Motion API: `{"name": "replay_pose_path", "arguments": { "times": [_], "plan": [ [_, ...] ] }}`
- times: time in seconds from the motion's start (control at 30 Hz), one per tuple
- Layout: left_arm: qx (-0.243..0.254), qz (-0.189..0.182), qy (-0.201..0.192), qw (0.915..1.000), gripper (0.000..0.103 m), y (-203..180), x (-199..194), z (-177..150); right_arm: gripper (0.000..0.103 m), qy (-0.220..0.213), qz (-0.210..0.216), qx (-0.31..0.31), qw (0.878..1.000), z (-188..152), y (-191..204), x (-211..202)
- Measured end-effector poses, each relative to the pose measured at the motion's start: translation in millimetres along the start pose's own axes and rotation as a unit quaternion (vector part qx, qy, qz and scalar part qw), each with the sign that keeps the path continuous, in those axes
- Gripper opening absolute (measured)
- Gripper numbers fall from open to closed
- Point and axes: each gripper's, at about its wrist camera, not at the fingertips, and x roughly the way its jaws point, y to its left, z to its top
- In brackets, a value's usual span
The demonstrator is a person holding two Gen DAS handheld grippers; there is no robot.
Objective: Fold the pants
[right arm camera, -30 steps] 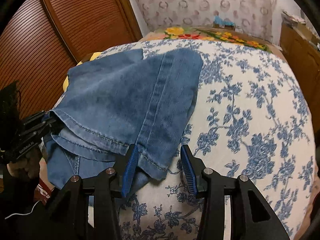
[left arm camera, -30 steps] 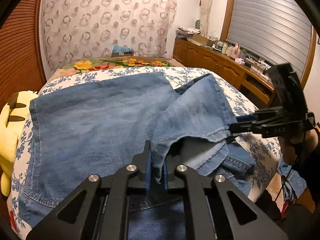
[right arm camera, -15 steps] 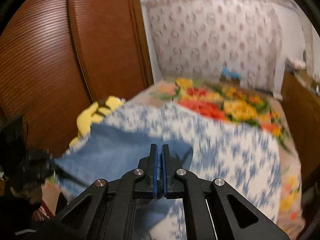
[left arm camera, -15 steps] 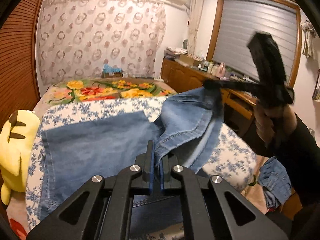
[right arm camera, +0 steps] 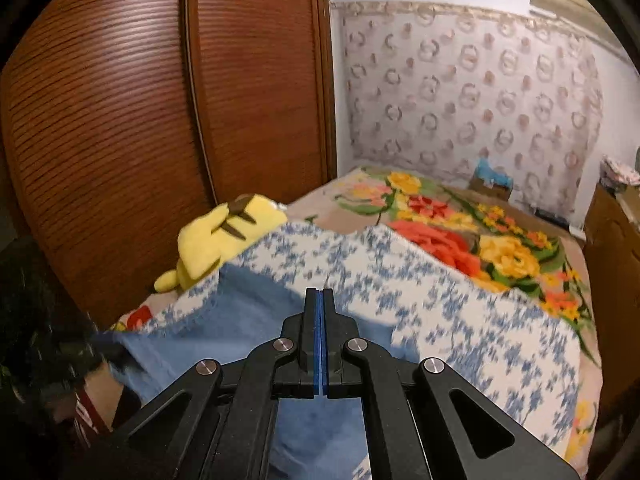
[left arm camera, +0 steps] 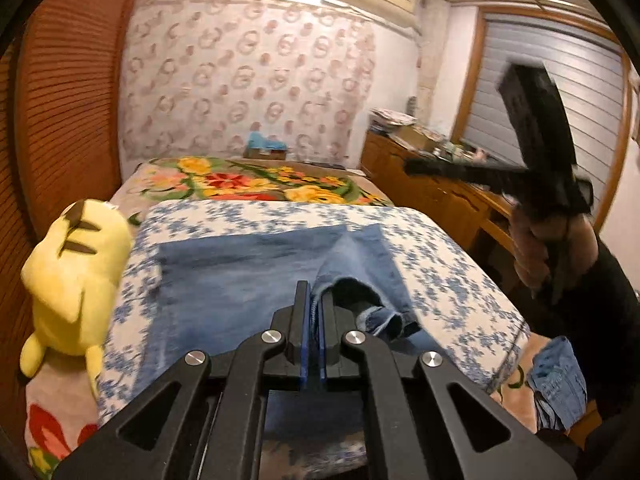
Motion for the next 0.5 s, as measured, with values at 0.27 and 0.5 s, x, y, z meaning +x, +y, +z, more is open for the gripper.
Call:
{"name": "replay_pose_path", "arguments": {
  "times": [0.27,0.5],
  "plan": [
    [-0.037,0.031,0.014,0.9987,0.004,36,2,-26,0.020,0.056,0.008,0.014,0.998,-17,7,30],
    [-0.030,0.030,0.068,0.9968,0.027,37,33,-50,0.040,0.110,0.010,0.033,0.993,-46,15,66]
  ]
}}
